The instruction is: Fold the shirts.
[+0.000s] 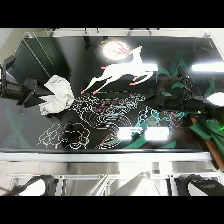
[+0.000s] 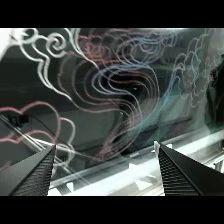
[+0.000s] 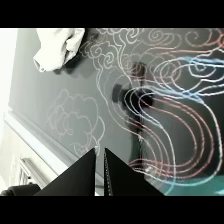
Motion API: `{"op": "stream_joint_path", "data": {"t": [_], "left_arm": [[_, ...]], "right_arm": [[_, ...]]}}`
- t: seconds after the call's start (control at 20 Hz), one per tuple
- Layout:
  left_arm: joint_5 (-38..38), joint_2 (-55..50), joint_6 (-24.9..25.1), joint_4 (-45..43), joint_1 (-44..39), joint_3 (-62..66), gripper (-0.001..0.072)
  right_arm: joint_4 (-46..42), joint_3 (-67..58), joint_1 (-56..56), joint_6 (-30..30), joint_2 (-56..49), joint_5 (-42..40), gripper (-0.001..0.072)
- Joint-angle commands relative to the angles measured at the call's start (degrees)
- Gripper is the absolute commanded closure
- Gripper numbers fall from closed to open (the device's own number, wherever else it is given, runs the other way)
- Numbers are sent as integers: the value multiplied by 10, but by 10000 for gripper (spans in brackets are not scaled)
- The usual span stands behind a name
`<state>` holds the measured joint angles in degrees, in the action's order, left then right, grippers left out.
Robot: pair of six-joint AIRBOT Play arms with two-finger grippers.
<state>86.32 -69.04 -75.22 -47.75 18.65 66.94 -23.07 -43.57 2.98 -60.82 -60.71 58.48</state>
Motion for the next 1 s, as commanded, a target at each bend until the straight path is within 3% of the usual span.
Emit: {"op": "stream_joint_path", "data": {"t": [0.0,0.4,0.75,0.95], "left_arm": [[-32,66,4,8,-16,-70,7],[-96,58,9,-3,-15,-82,8],[-98,-108,-4,-254,-15,133,9],[-78,-211,-12,-273,-15,147,8]], "right_arm": [[0,0,0,0,0,0,629],[0,0,0,0,0,0,629],[0,0,0,0,0,0,628],[0,0,0,0,0,0,629]]}}
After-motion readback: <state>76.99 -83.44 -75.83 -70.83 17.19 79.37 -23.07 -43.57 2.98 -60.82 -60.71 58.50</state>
